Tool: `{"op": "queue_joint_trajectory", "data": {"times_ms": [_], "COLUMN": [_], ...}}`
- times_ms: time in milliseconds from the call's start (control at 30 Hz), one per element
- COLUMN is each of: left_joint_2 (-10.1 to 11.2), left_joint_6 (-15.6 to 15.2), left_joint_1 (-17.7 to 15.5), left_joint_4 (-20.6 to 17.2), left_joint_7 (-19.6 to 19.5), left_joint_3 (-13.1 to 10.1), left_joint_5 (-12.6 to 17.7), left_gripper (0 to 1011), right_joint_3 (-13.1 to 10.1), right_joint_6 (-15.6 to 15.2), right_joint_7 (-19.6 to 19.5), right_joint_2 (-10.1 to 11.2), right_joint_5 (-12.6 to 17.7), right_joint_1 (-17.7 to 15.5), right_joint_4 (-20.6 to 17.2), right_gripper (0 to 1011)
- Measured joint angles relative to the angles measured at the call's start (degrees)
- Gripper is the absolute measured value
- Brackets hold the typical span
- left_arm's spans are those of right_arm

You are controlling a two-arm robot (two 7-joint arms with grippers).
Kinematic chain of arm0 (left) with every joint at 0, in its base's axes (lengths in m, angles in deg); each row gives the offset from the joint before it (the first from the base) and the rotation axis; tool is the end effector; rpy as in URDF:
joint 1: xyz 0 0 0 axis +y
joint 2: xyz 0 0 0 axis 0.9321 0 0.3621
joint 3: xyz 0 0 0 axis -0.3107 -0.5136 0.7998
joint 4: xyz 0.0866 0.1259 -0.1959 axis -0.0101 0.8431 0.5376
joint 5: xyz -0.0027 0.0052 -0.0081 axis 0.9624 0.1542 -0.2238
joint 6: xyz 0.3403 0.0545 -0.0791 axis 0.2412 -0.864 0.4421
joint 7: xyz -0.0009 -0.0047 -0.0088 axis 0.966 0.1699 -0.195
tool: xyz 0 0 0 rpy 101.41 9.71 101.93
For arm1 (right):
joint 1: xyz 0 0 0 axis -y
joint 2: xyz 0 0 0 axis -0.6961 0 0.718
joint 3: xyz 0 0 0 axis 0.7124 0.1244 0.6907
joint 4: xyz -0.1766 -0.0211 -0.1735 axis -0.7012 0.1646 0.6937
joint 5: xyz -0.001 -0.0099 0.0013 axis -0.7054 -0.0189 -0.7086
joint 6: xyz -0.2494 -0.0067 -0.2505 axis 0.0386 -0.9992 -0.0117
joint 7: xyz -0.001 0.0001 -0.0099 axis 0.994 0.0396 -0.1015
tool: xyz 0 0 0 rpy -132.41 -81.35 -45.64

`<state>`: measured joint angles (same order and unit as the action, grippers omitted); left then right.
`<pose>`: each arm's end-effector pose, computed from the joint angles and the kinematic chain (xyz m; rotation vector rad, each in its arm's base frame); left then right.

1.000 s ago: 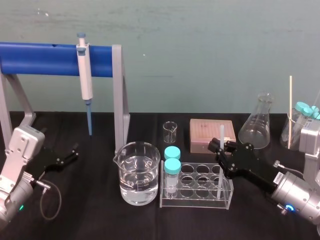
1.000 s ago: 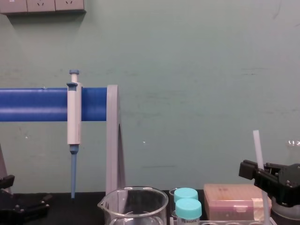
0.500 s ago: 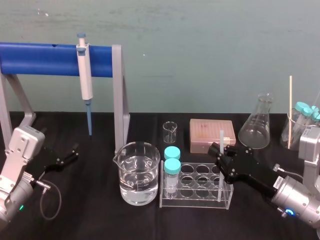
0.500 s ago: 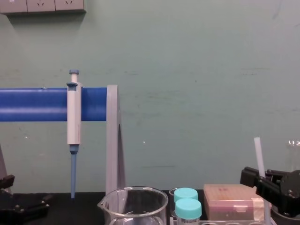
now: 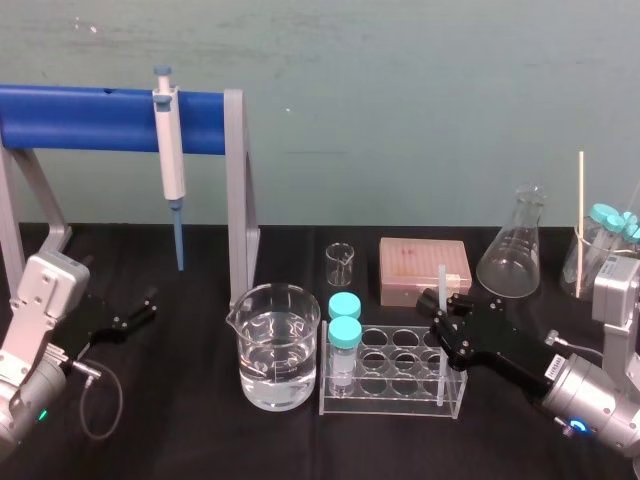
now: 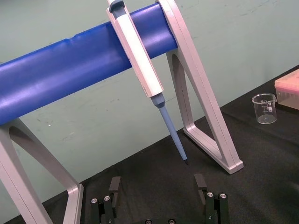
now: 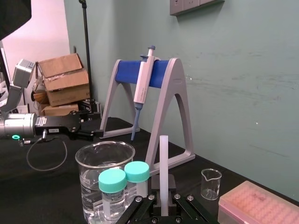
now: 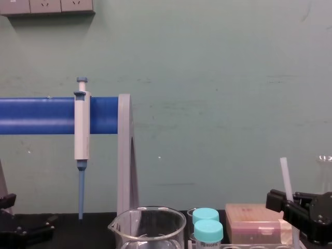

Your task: Pick up the stirring rod with one hand, then place it down.

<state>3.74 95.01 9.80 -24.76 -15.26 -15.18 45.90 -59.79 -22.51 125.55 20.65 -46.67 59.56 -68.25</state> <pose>0.3936 0.0471 -0.2771 0.3045 -0.2849 1.2481 0.4133 -0.0543 -0.2810 0.0703 -0.0956 -0.6740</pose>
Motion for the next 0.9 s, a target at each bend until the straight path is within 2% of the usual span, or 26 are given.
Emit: {"op": "queue_joint_trajectory", "data": {"times_ms": [533, 667, 700, 900], "left_joint_2": [0.0, 0.0, 0.0, 0.0], "left_joint_6": [0.0, 0.0, 0.0, 0.0], "left_joint_1": [0.0, 0.0, 0.0, 0.0], "left_joint_4": [0.0, 0.0, 0.0, 0.0], "left_joint_7": [0.0, 0.0, 0.0, 0.0], "left_joint_3": [0.0, 0.0, 0.0, 0.0], "left_joint_5": [0.0, 0.0, 0.0, 0.0], "left_gripper": [1000, 1000, 1000, 1000], "right_joint_3": [0.0, 0.0, 0.0, 0.0], "right_joint_6": [-0.1, -0.1, -0.1, -0.1], "right_joint_7": [-0.1, -0.1, -0.1, -0.1], "right_joint_2": [0.0, 0.0, 0.0, 0.0], "right_joint_5": [0.0, 0.0, 0.0, 0.1], "right_joint_1": [0.0, 0.0, 0.0, 0.0], "right_joint_4": [0.0, 0.0, 0.0, 0.0], "right_gripper": [68, 160, 215, 394]}}
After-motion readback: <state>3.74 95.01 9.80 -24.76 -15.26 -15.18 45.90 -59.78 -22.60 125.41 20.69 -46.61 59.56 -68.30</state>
